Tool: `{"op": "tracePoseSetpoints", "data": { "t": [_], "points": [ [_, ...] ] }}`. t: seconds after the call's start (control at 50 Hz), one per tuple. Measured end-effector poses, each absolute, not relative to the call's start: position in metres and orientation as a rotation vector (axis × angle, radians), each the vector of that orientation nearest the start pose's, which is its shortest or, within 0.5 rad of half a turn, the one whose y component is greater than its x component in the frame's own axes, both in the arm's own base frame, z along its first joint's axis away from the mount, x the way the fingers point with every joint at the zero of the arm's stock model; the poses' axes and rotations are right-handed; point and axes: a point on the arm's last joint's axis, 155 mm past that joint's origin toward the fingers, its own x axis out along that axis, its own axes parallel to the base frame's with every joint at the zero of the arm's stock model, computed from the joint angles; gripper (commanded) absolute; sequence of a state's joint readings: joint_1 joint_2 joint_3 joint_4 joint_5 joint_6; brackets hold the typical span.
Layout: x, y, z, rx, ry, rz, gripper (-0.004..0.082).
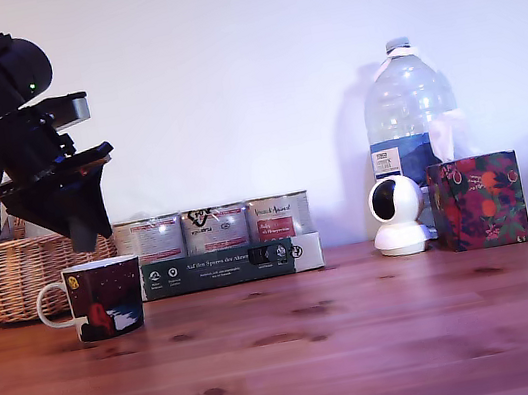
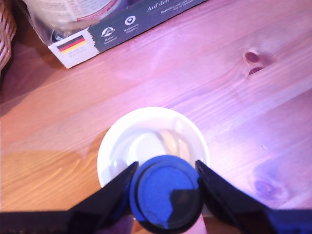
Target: Pick up the coffee capsules from the table one by one and drop them inside the nearest coffee cup
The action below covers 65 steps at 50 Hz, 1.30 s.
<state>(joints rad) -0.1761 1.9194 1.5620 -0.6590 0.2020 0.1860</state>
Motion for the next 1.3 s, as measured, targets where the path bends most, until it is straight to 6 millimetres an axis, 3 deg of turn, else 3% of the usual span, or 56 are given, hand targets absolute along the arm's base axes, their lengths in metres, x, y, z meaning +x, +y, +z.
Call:
{"op": "tracePoseSetpoints", "data": {
  "t": [0.32, 0.38, 0.46, 0.5, 0.8, 0.96, 1.18, 1.3],
  "points": [
    [0.477, -0.122, 0.111, 0.154, 0.986, -0.439, 0.0263],
    [0.478, -0.123, 0.112, 0.155, 0.98, -0.438, 0.0388],
    [0.483, -0.123, 0.115, 0.155, 0.96, -0.438, 0.0617],
    [0.484, -0.123, 0.116, 0.156, 0.953, -0.436, 0.0661],
    [0.486, -0.124, 0.121, 0.157, 0.945, -0.435, 0.0651],
    [0.489, -0.126, 0.132, 0.152, 0.933, -0.445, 0.0504],
    [0.467, -0.138, 0.124, 0.103, 1.007, -0.523, -0.0032],
    [0.461, -0.145, 0.128, 0.076, 1.012, -0.568, -0.0019]
  ]
}}
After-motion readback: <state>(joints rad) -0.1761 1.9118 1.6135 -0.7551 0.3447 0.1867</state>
